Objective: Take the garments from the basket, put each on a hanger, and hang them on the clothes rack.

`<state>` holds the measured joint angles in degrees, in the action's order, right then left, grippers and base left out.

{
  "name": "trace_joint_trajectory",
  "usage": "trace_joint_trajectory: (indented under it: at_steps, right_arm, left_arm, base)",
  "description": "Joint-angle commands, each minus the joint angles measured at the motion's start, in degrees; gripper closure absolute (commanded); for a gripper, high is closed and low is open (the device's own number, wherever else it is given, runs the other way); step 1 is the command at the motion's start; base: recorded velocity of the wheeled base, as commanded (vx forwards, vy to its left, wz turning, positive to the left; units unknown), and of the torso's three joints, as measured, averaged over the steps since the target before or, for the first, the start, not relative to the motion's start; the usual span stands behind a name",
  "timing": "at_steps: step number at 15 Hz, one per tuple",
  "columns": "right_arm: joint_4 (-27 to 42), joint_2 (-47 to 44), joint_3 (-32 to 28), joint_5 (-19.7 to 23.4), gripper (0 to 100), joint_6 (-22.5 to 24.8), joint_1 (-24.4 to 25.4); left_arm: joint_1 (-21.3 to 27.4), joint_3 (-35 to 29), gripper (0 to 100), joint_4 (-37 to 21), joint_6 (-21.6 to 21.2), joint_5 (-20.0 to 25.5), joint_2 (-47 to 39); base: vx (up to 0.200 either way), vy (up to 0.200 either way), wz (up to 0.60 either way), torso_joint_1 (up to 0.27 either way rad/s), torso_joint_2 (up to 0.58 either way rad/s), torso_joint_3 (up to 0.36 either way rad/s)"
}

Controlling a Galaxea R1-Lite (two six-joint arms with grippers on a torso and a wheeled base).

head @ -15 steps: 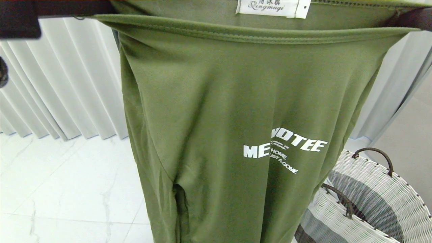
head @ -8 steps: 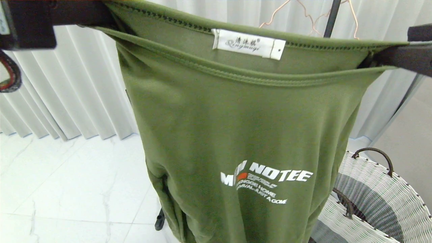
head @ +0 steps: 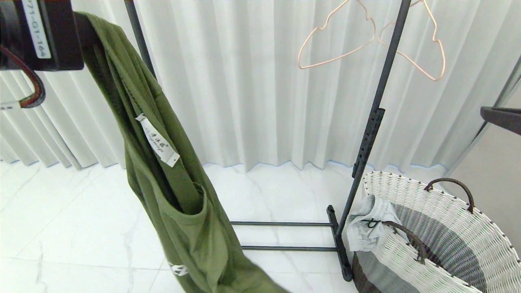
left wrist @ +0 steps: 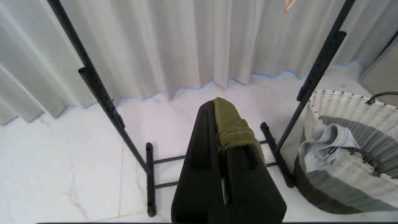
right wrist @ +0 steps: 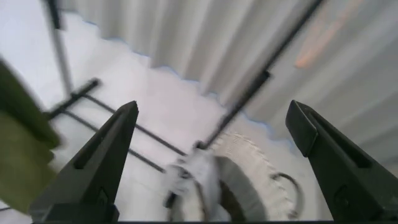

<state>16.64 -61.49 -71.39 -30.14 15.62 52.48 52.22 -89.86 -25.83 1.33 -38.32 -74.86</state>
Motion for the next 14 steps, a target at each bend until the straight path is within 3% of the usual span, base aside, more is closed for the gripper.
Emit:
trace_joint_trajectory:
  at_steps: [1, 3, 5, 6, 11, 14]
  right_arm:
    - [0.3, 0.2, 1.2, -0.6, 0, 0.7, -6.4]
    - [0.3, 0.6, 5.0, -1.0, 0, 4.6, -18.9]
    - [0.1, 0.8, 6.5, -0.2, 0, 7.9, -28.5]
    - [0.0, 0.6, 6.8, -0.1, 0, 7.8, -30.9]
    - [0.1, 0.5, 6.9, 0.2, 0, 1.3, -32.4]
    - [0.2, 0.5, 7.2, 0.1, 0, -1.7, -32.4]
  left_arm:
    - [-0.2, 0.8, 100, 0.0, -0.7, 0.0, 0.6]
    - [-0.9, 2.5, 100, 0.0, -6.0, 0.0, 2.4]
    - [-3.5, 3.7, 100, 0.1, -8.4, 0.1, 3.7]
    - [-4.1, 3.8, 100, 0.1, -8.4, 0.1, 4.0]
    - [-6.9, 4.3, 100, 0.1, -8.4, 0.2, 4.5]
    - [-8.5, 4.3, 100, 0.1, -8.6, 0.2, 4.5]
  base:
    - [0.000, 0.000, 0.00, 0.000, 0.00, 0.000]
    - [0.000, 0.000, 0.00, 0.000, 0.00, 0.000]
    - [0.000, 0.000, 0.00, 0.000, 0.00, 0.000]
    - [0.000, 0.000, 0.00, 0.000, 0.00, 0.000]
    - [0.000, 0.000, 0.00, 0.000, 0.00, 0.000]
    - [0.000, 0.000, 0.00, 0.040, -0.17, -0.190]
